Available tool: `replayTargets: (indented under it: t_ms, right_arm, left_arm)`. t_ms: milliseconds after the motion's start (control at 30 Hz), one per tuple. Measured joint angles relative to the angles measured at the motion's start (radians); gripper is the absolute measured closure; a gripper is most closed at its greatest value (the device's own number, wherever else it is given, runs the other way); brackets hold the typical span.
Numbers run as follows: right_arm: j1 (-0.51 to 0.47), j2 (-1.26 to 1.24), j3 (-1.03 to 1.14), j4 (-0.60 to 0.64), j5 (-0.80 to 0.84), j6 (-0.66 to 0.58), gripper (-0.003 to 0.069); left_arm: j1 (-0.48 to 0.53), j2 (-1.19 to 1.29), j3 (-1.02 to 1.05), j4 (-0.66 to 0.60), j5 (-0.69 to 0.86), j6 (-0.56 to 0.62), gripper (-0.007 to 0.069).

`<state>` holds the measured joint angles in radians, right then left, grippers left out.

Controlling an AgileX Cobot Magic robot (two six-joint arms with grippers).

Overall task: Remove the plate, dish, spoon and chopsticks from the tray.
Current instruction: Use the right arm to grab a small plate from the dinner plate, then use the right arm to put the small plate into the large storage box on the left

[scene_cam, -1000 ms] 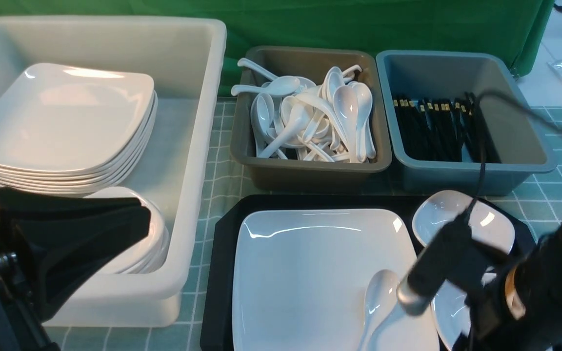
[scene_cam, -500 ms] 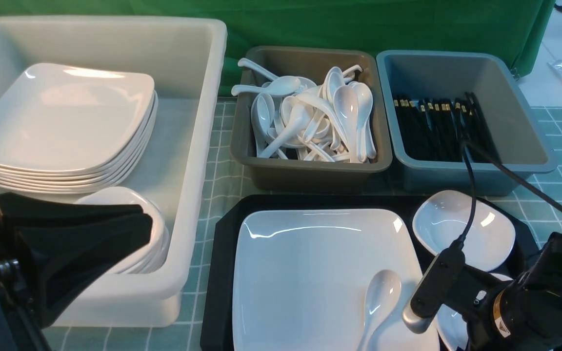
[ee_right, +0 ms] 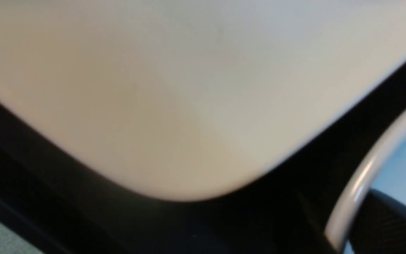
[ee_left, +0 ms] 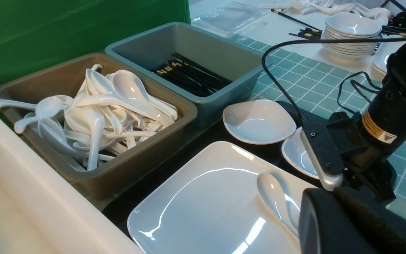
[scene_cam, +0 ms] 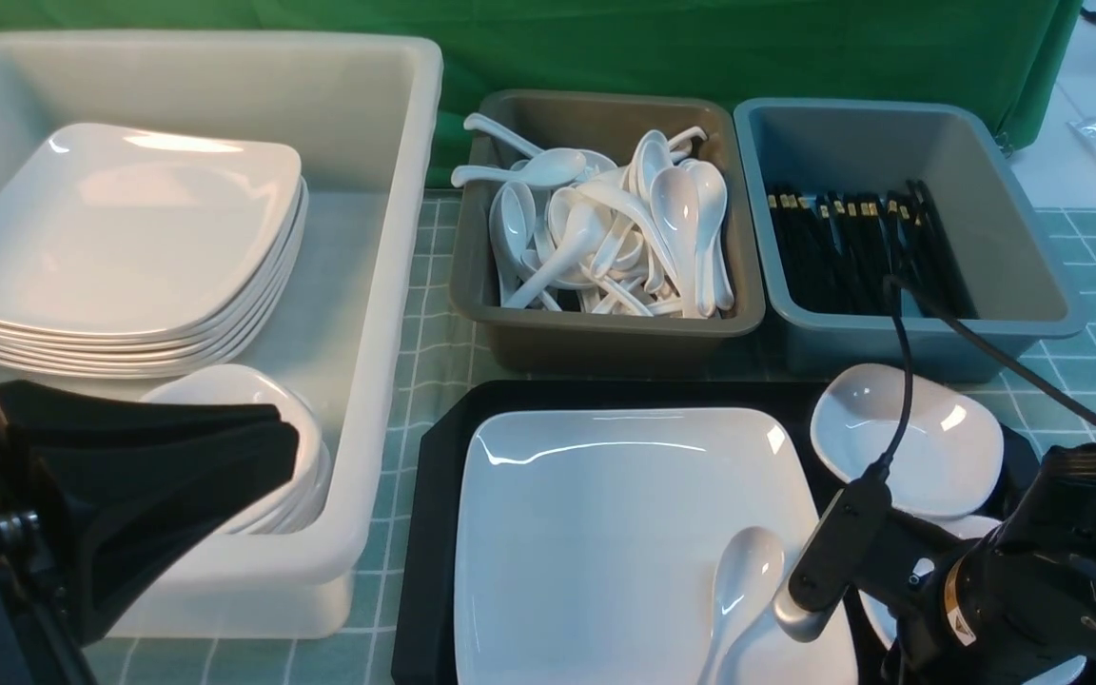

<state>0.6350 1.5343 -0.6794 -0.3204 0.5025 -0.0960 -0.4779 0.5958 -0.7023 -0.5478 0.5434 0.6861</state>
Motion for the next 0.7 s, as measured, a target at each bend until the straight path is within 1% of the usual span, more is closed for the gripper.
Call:
replayTargets:
  t_ms: [67, 133, 167, 200, 267, 367, 400, 433, 500, 567, 600, 633, 667, 700]
  right_arm:
    - [0.028, -0.03, -0.038, 0.0, 0.083, -0.006, 0.0499]
    - [0.061, -0.075, -0.095, 0.004, 0.197, 0.002, 0.0582]
    - [0.073, -0.099, -0.124, 0.02, 0.263, 0.007, 0.0596]
    - [0.091, -0.127, -0.182, 0.029, 0.335, 0.022, 0.0599]
    - [0.111, -0.17, -0.27, 0.036, 0.411, 0.044, 0.0599]
    - [0.119, -0.205, -0.408, 0.049, 0.486, 0.062, 0.0599]
    - [0.119, -0.208, -0.469, 0.068, 0.496, 0.049, 0.0599]
    - [0.119, -0.208, -0.485, 0.072, 0.496, 0.039, 0.0599]
    - [0.119, -0.201, -0.553, 0.141, 0.466, -0.029, 0.0599]
    - [0.119, -0.177, -0.621, 0.228, 0.415, -0.123, 0.0599]
    - [0.12, -0.161, -0.651, 0.292, 0.388, -0.171, 0.0599]
    - [0.121, -0.141, -0.684, 0.333, 0.362, -0.218, 0.0599]
    - [0.129, -0.091, -0.75, 0.426, 0.326, -0.292, 0.0599]
    - [0.139, -0.054, -0.795, 0.466, 0.311, -0.333, 0.0599]
  left_arm:
    - [0.0, 0.0, 0.0, 0.0, 0.006, 0.001, 0.0607]
    - [0.0, 0.0, 0.0, 0.0, 0.007, 0.003, 0.0607]
    - [0.0, 0.0, 0.0, 0.0, 0.006, 0.003, 0.0607]
    - [0.0, 0.0, 0.0, 0.0, 0.001, 0.011, 0.0607]
    - [0.0, 0.0, 0.0, 0.0, -0.004, 0.018, 0.0607]
    - [0.0, 0.0, 0.0, 0.0, -0.008, 0.018, 0.0607]
    - [0.0, 0.0, 0.0, 0.006, -0.009, 0.019, 0.0607]
    - [0.0, 0.0, 0.0, 0.01, -0.01, 0.018, 0.0607]
    - [0.0, 0.0, -0.002, 0.049, -0.009, -0.007, 0.0607]
    - [0.0, 0.0, -0.016, 0.125, 0.004, -0.081, 0.0607]
    - [0.0, 0.0, -0.028, 0.178, 0.015, -0.122, 0.0607]
    - [0.0, -0.005, -0.048, 0.255, 0.04, -0.199, 0.0607]
    - [0.0, -0.015, -0.073, 0.358, 0.086, -0.316, 0.0607]
    - [0.0, -0.03, -0.093, 0.445, 0.126, -0.398, 0.0607]
